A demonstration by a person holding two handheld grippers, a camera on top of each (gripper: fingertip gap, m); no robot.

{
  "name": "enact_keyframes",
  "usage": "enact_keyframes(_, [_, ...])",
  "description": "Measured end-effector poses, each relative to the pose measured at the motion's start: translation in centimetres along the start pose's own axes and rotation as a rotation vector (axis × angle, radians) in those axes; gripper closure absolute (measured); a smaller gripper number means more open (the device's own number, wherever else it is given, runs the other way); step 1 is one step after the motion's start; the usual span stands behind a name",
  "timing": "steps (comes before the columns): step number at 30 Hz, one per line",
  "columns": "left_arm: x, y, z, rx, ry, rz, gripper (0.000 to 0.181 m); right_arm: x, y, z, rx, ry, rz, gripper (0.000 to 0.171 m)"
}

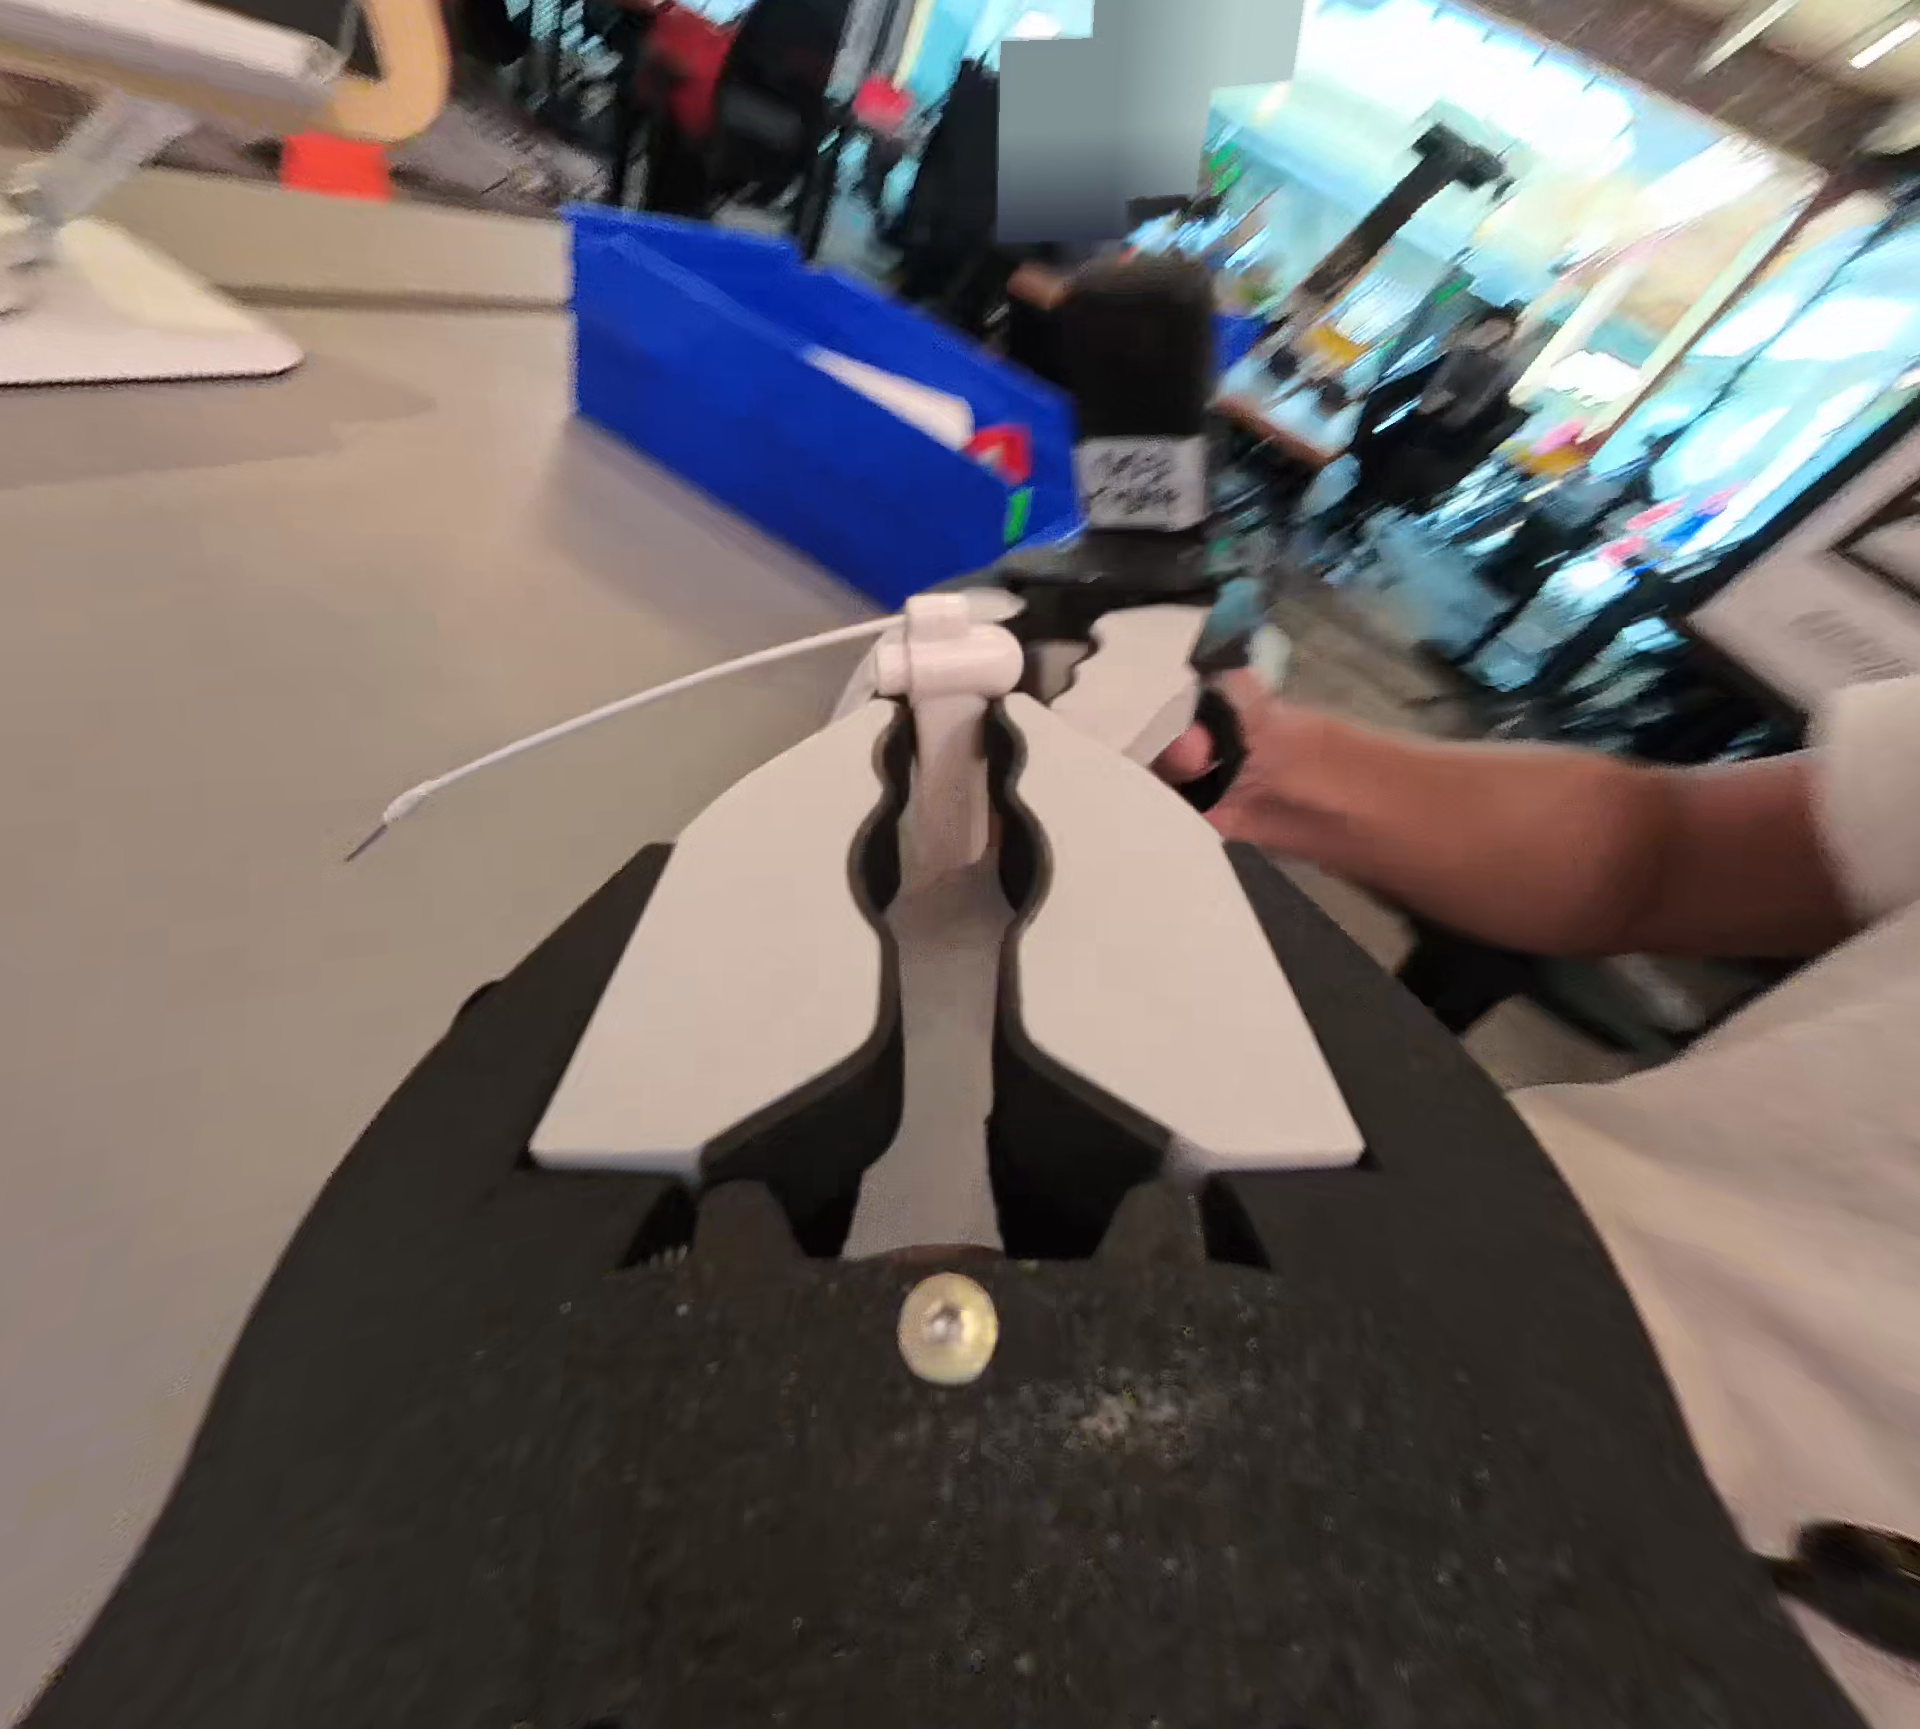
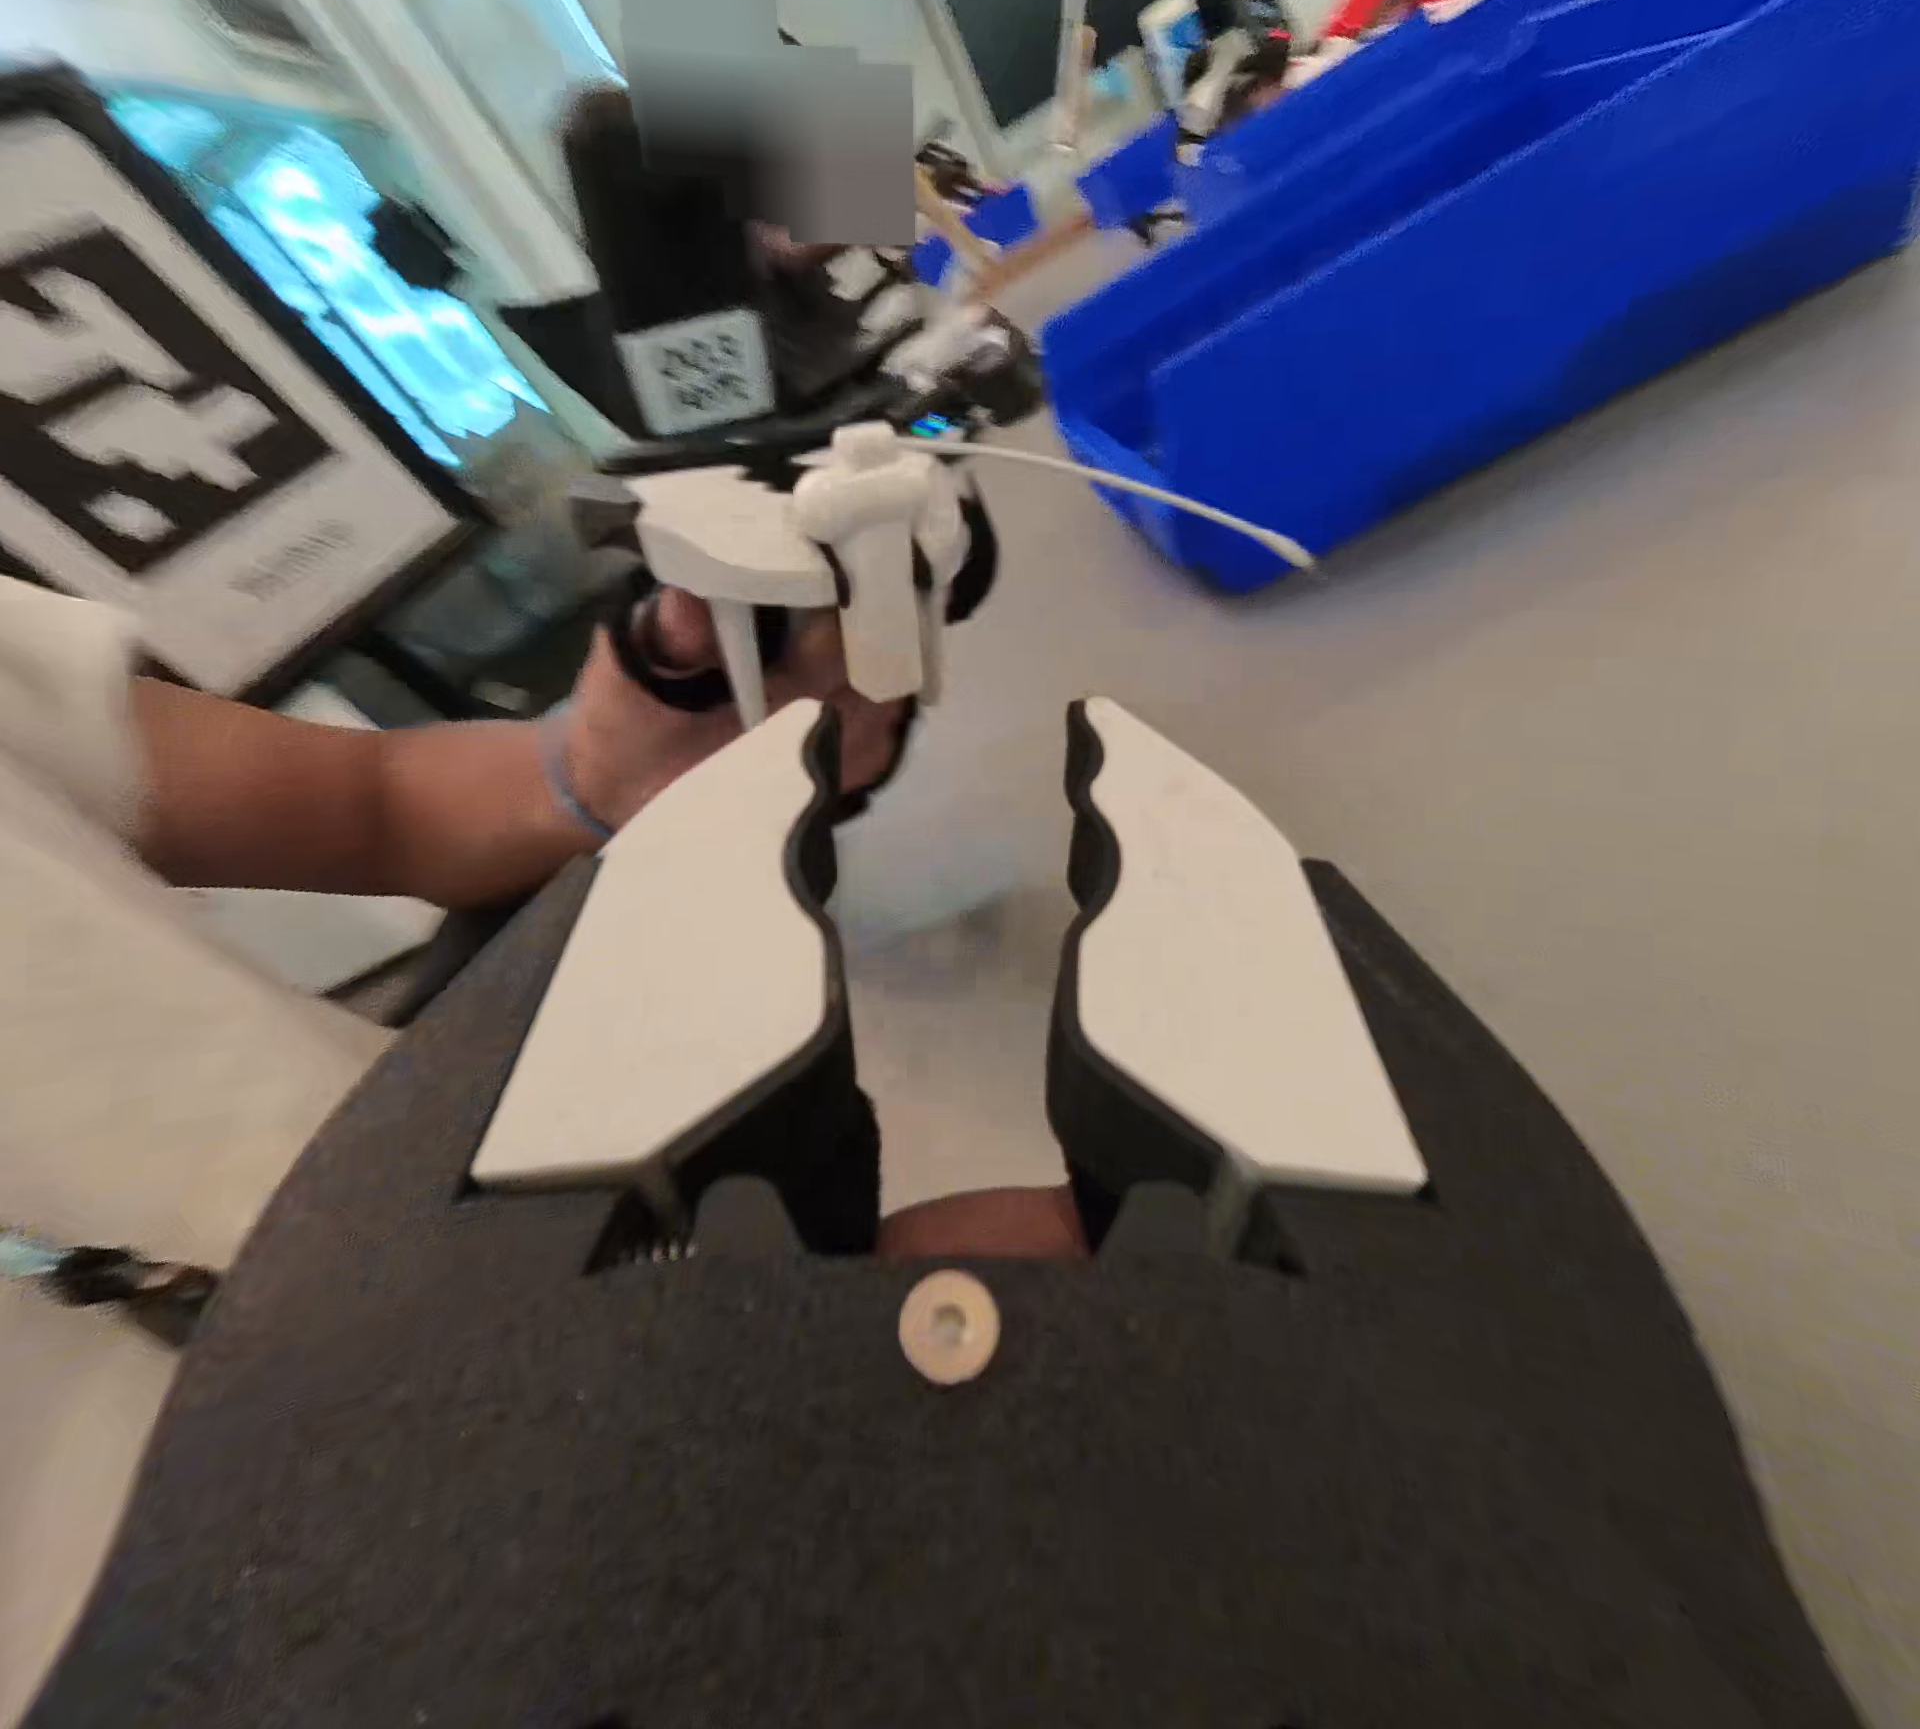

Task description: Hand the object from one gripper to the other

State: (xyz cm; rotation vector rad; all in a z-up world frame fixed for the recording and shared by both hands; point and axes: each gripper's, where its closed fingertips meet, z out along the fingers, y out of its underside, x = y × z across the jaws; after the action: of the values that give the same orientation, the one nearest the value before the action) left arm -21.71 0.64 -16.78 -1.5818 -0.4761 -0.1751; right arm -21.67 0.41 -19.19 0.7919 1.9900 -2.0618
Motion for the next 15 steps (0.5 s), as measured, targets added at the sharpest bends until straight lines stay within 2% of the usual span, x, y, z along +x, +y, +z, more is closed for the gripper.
enact_keyframes(2, [1.4,-1.4,-0.5,0.092,0.134,-0.067,0.168,-1.3,-0.3,0.2,0.031,-0.097,0.057,0.129])
enact_keyframes(5, [2.2,-2.1,-0.9,0.142,0.227,-0.132,0.168,-2.8,-0.5,0.5,0.048,-0.205,0.110,0.131])
enact_keyframes(11, [2.6,-1.3,-0.3,0.116,0.246,-0.137,0.168,-3.8,-0.6,1.0,0.066,-0.265,0.137,0.140])
enact_keyframes(13, [2.7,-0.9,0.0,0.090,0.239,-0.112,0.168,-3.9,-1.1,0.6,0.098,-0.286,0.156,0.148])
enact_keyframes(14, [2.8,-0.7,0.1,0.079,0.238,-0.103,0.168,-3.9,-1.4,0.4,0.109,-0.298,0.165,0.158])
enact_keyframes(15, [2.9,-0.7,0.2,0.081,0.239,-0.099,0.168,-3.8,-1.4,0.3,0.103,-0.303,0.165,0.158])
